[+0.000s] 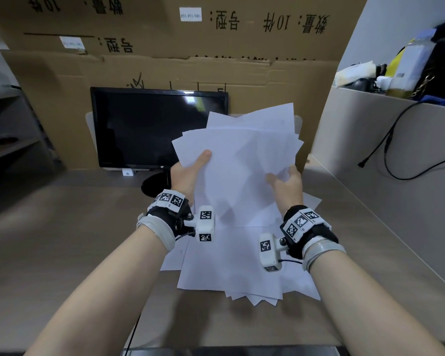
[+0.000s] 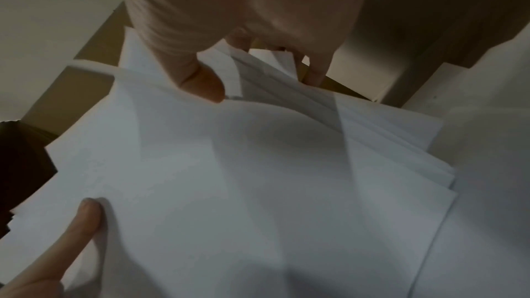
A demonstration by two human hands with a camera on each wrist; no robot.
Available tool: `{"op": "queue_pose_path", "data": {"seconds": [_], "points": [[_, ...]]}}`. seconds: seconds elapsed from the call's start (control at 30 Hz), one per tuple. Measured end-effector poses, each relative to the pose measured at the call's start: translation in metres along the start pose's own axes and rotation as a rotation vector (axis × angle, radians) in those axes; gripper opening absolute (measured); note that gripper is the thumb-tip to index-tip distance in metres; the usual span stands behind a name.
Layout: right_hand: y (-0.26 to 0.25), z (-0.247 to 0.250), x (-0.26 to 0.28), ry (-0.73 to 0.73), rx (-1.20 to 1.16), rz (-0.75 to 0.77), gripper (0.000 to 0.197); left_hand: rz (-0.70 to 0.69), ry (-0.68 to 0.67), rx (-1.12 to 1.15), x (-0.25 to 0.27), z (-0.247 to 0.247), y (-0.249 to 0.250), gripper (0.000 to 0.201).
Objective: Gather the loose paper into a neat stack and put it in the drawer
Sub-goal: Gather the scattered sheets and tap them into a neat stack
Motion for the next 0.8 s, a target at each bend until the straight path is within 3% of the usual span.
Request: {"op": "queue_pose_path", "data": {"seconds": [0.13, 0.23, 0.3, 0.43, 0.63, 0.8], "points": [[-0.005, 0.007, 0.0, 0.05, 0.034, 0.045, 0.06, -0.033, -0.069, -0.054, 0.002, -0.006, 0.007, 0.023], [-0.015, 0.01, 0.0, 0.202, 0.214, 0.162, 0.066, -0.058, -0.103, -0.069, 0.002, -0.012, 0.009, 0.032], [-0.019, 0.008, 0.001, 0.207, 0.207, 0.215, 0.06, -0.081, -0.115, -0.092, 0.003, -0.016, 0.008, 0.039], [-0.018, -0.003, 0.003, 0.021, -0.131, 0.085, 0.037, -0.062, -0.091, -0.11, 0.001, -0.016, 0.003, 0.044], [-0.016, -0.006, 0.002, -0.029, -0.12, 0.119, 0.02, -0.03, -0.057, -0.131, -0.002, -0.012, -0.002, 0.033], [-0.042, -0.001, -0.004, 0.037, -0.183, 0.175, 0.016, -0.097, -0.07, -0.04, -0.004, -0.028, 0.015, 0.028]]}}
Point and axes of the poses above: each hand's wrist, its own x-axis away from the middle knuckle, its own z-axis out of the back of the hand, y = z × x, the point moved 3 cm from there along -x, towards the middle knuckle, and after that the axes turned 11 degrees about x, right-handed, at the moved point
